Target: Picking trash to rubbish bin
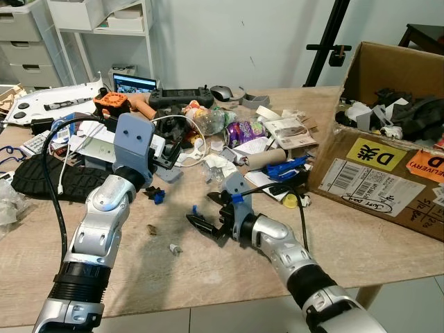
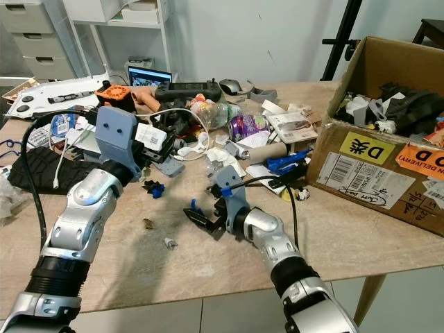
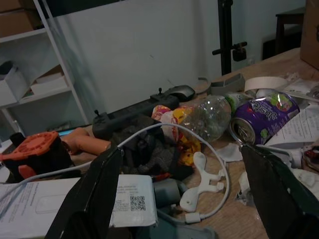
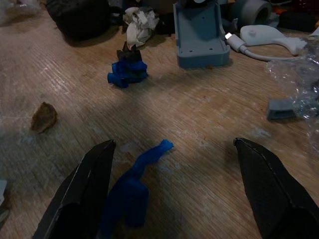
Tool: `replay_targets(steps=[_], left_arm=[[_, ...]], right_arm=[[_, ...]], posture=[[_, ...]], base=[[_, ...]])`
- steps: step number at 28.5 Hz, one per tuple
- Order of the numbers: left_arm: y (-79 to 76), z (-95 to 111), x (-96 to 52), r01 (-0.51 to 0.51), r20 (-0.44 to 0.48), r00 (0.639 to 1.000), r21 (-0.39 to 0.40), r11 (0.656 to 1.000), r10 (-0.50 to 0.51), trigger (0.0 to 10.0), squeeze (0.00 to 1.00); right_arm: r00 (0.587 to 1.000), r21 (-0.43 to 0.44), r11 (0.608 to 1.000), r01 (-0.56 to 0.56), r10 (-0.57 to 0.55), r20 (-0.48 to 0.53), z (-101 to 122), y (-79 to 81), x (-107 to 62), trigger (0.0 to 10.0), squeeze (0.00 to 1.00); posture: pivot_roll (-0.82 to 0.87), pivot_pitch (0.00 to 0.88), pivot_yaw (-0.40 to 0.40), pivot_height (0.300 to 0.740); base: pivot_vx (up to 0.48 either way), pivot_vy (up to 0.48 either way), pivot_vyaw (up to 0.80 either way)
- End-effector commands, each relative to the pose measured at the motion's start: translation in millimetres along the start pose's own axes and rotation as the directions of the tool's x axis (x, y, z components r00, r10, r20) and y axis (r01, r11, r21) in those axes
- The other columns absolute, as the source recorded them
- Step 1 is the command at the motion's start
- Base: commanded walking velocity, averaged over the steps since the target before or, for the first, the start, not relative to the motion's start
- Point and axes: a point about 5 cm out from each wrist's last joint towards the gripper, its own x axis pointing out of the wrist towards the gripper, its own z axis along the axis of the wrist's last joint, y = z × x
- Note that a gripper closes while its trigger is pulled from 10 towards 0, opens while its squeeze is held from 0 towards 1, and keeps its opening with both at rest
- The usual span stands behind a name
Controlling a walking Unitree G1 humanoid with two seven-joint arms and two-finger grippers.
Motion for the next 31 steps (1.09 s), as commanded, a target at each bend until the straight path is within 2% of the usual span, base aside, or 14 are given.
replay_targets(steps=[1, 3, 4, 8, 10, 18, 19, 20, 30, 31], left_arm=[[-0.5, -0.5, -2.2, 0.011, -0.014, 1.000, 0.012, 1.000, -0.011, 10.0, 0.00], [0.0, -0.3, -4.9, 0.012, -0.019, 1.000, 0.016, 1.000, -0.011, 10.0, 0.00], [0.6, -0.4, -5.9, 0.015, -0.023, 1.000, 0.020, 1.000, -0.014, 10.0, 0.00], [1.4, -1.3, -7.9, 0.018, -0.030, 0.999, 0.026, 0.999, -0.018, 10.0, 0.00], [1.2, -1.1, -8.7, 0.020, -0.034, 0.999, 0.029, 0.999, -0.019, 10.0, 0.00], [1.5, -1.2, -8.4, 0.021, -0.040, 0.999, 0.031, 0.999, -0.019, 10.0, 0.00], [1.3, -1.2, -8.7, 0.021, -0.043, 0.999, 0.031, 0.999, -0.019, 10.0, 0.00], [1.2, -1.1, -9.0, 0.020, -0.044, 0.999, 0.030, 0.999, -0.019, 10.0, 0.00], [1.9, -0.5, -8.2, 0.016, -0.048, 0.999, 0.026, 1.000, -0.015, 10.0, 0.00], [2.3, -0.2, -7.6, 0.014, -0.047, 0.999, 0.025, 1.000, -0.012, 10.0, 0.00]], right_arm=[[0.998, 0.029, 0.999, -0.041, 0.042, -0.036, -7.7, 6.6, 2.9, 10.0, 0.00], [0.995, 0.026, 0.996, -0.089, 0.090, -0.037, -6.1, 12.7, 7.5, 10.0, 0.00], [0.992, 0.026, 0.993, -0.117, 0.118, -0.038, -6.0, 16.4, 9.8, 10.0, 0.00], [0.985, 0.030, 0.986, -0.164, 0.165, -0.044, -7.8, 23.4, 12.5, 10.0, 0.00], [0.972, 0.036, 0.974, -0.224, 0.225, -0.064, -14.5, 33.7, 14.9, 10.0, 0.00], [0.979, 0.048, 0.980, -0.191, 0.194, -0.062, -16.0, 32.1, 16.2, 10.0, 0.00], [0.981, 0.053, 0.982, -0.182, 0.185, -0.060, -15.1, 29.9, 16.0, 2.2, 0.00], [0.982, 0.059, 0.982, -0.177, 0.180, -0.056, -13.9, 28.0, 15.8, 0.0, 0.00], [0.985, 0.039, 0.986, -0.163, 0.165, -0.049, -7.3, 19.2, 13.2, 0.0, 0.00], [0.990, 0.035, 0.989, -0.140, 0.141, -0.026, -3.0, 14.4, 11.5, 0.0, 0.00]], posture=[[0.12, 0.163, 0.013, 0.740], [0.12, 0.165, 0.015, 0.740], [0.13, 0.197, 0.012, 0.740], [0.13, 0.195, 0.016, 0.740], [0.13, 0.212, 0.014, 0.740], [0.13, 0.219, 0.014, 0.740], [0.13, 0.228, 0.012, 0.740], [0.13, 0.228, 0.012, 0.740], [0.12, 0.228, 0.010, 0.740], [0.12, 0.223, 0.008, 0.740]], base=[[0.000, 0.000, 0.00], [0.000, 0.000, 0.00], [0.000, 0.000, 0.00], [0.000, 0.000, 0.00], [0.000, 0.000, 0.00], [0.000, 0.000, 0.00], [0.000, 0.000, 0.00], [0.000, 0.000, 0.00], [0.000, 0.000, 0.00], [0.000, 0.000, 0.00]])
